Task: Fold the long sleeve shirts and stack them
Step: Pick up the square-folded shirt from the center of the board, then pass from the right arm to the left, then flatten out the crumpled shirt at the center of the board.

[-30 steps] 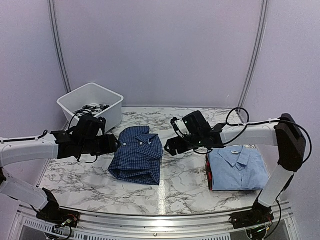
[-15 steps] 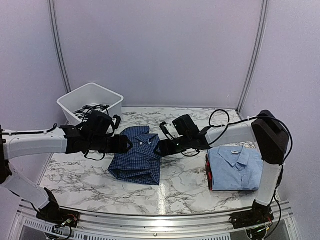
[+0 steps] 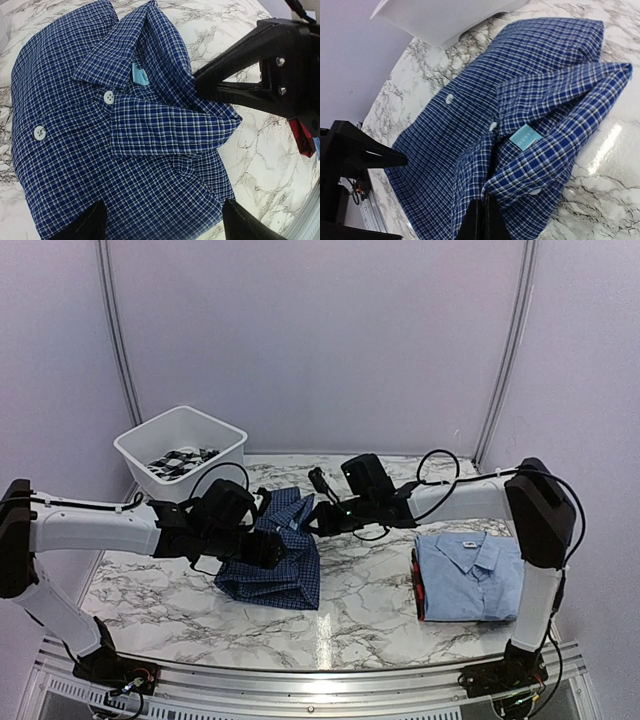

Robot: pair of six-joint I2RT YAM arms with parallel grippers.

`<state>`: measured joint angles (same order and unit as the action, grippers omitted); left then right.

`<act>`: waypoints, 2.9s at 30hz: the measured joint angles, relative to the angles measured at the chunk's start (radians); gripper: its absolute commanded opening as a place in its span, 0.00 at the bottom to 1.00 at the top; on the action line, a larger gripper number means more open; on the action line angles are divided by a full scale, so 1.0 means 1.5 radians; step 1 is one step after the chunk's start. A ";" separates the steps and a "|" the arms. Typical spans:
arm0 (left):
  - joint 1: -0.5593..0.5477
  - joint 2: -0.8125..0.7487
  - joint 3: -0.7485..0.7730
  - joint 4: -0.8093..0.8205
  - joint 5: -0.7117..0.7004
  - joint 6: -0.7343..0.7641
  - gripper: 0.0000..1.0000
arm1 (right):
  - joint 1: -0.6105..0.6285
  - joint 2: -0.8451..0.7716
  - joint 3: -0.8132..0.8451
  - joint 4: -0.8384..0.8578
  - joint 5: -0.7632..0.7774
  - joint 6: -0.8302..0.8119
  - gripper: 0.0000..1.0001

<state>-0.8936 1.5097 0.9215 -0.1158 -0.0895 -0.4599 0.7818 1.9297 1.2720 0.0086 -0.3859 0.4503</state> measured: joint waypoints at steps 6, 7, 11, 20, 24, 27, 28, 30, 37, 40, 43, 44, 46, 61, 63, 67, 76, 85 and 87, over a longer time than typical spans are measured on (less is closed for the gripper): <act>-0.013 0.006 0.003 0.030 -0.029 0.012 0.92 | 0.001 -0.008 0.037 0.001 -0.068 0.007 0.00; -0.017 0.009 0.008 0.032 -0.035 0.014 0.93 | 0.003 -0.009 0.044 0.002 -0.076 0.008 0.00; -0.028 0.032 0.035 0.048 -0.066 0.015 0.95 | 0.014 -0.009 0.080 0.001 -0.099 0.009 0.00; -0.032 0.042 0.042 0.052 -0.201 -0.041 0.23 | 0.032 -0.009 0.114 -0.002 -0.115 0.006 0.04; -0.032 0.033 0.037 0.043 -0.253 -0.064 0.07 | 0.032 -0.009 0.115 -0.016 -0.108 -0.004 0.25; -0.031 0.011 0.020 0.034 -0.283 -0.081 0.01 | 0.032 -0.009 0.119 -0.030 -0.092 -0.018 0.39; -0.031 0.005 0.017 0.031 -0.289 -0.088 0.01 | 0.032 -0.009 0.120 -0.035 -0.083 -0.024 0.43; -0.026 -0.010 0.011 0.021 -0.303 -0.095 0.00 | 0.032 -0.009 0.123 -0.047 -0.063 -0.036 0.51; -0.003 -0.054 0.004 -0.015 -0.329 -0.131 0.00 | 0.032 -0.020 0.119 -0.084 0.043 -0.105 0.62; 0.008 -0.079 0.000 -0.028 -0.332 -0.143 0.00 | 0.030 -0.015 0.118 -0.094 0.087 -0.141 0.63; 0.017 -0.098 -0.002 -0.036 -0.333 -0.149 0.00 | 0.030 0.019 0.136 -0.099 0.116 -0.175 0.63; 0.019 -0.101 -0.002 -0.036 -0.333 -0.151 0.00 | 0.030 0.042 0.151 -0.102 0.126 -0.185 0.63; 0.022 -0.105 -0.002 -0.038 -0.333 -0.153 0.00 | 0.030 0.092 0.186 -0.114 0.140 -0.205 0.63; 0.042 -0.114 -0.007 -0.052 -0.324 -0.154 0.00 | 0.026 0.230 0.285 -0.162 0.229 -0.213 0.00; 0.051 -0.115 -0.007 -0.053 -0.319 -0.151 0.00 | 0.023 0.213 0.249 -0.155 0.249 -0.205 0.00; 0.076 -0.109 0.001 -0.053 -0.300 -0.133 0.00 | 0.008 0.125 0.129 -0.149 0.292 -0.181 0.00; 0.173 0.097 0.206 0.000 -0.139 -0.044 0.00 | -0.004 -0.164 -0.181 -0.134 0.367 -0.102 0.00; 0.190 0.505 0.694 -0.008 0.089 0.031 0.31 | 0.075 -0.296 -0.325 -0.122 0.330 -0.019 0.43; 0.189 0.571 0.784 -0.022 0.119 0.030 0.45 | 0.083 -0.306 -0.325 -0.114 0.322 -0.012 0.55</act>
<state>-0.6094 2.3669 2.0968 -0.1493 0.0883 -0.4152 0.9066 1.4704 0.7853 -0.1631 0.0971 0.4328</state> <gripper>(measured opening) 0.278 0.393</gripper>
